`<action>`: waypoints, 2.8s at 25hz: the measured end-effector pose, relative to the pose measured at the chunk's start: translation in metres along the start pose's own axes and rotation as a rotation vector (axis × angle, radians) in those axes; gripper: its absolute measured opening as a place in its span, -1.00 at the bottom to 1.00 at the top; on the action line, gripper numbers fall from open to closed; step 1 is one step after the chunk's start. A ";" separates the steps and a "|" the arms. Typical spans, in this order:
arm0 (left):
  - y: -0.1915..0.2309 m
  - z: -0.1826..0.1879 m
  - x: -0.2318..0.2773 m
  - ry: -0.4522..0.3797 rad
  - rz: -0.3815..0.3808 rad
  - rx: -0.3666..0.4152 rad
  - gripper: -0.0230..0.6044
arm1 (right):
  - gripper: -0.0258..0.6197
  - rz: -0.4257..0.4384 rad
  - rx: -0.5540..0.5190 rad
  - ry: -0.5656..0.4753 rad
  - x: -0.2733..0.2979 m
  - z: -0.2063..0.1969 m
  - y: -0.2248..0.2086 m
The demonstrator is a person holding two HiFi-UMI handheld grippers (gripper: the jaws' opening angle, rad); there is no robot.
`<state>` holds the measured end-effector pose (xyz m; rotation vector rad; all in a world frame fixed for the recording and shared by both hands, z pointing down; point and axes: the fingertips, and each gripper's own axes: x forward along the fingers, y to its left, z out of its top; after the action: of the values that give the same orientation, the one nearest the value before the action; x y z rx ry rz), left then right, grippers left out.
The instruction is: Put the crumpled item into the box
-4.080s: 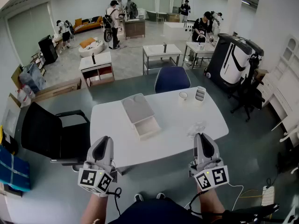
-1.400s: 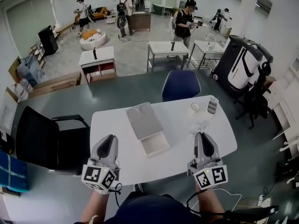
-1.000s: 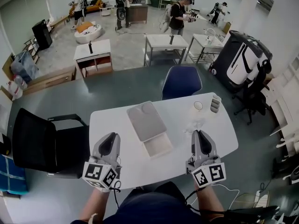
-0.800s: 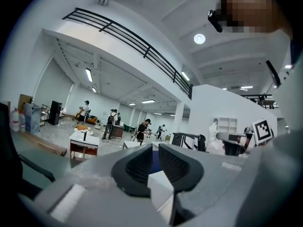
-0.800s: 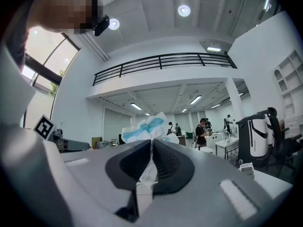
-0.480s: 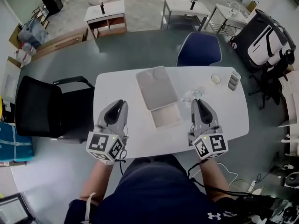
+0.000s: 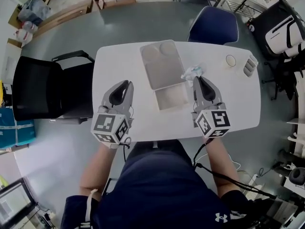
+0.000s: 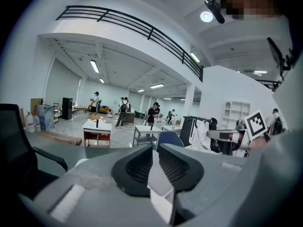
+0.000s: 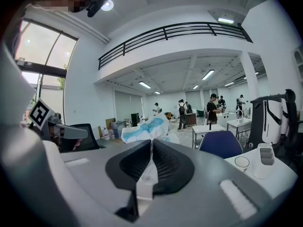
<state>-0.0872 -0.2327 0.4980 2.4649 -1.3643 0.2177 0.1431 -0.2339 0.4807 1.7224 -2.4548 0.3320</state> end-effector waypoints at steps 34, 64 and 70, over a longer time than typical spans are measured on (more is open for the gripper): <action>-0.003 -0.173 0.018 0.319 0.034 -0.022 -0.78 | -0.87 0.293 -0.272 0.723 0.038 -0.245 0.055; -0.006 -0.118 0.016 0.203 0.041 0.049 -0.78 | -0.21 0.187 -0.317 0.763 0.038 -0.233 0.038; -0.002 -0.070 0.010 0.106 0.060 0.111 -0.78 | -0.45 0.099 -0.173 0.408 0.029 -0.137 0.019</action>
<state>-0.0786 -0.2161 0.5660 2.4642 -1.4183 0.4428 0.1118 -0.2198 0.6180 1.3156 -2.2012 0.4190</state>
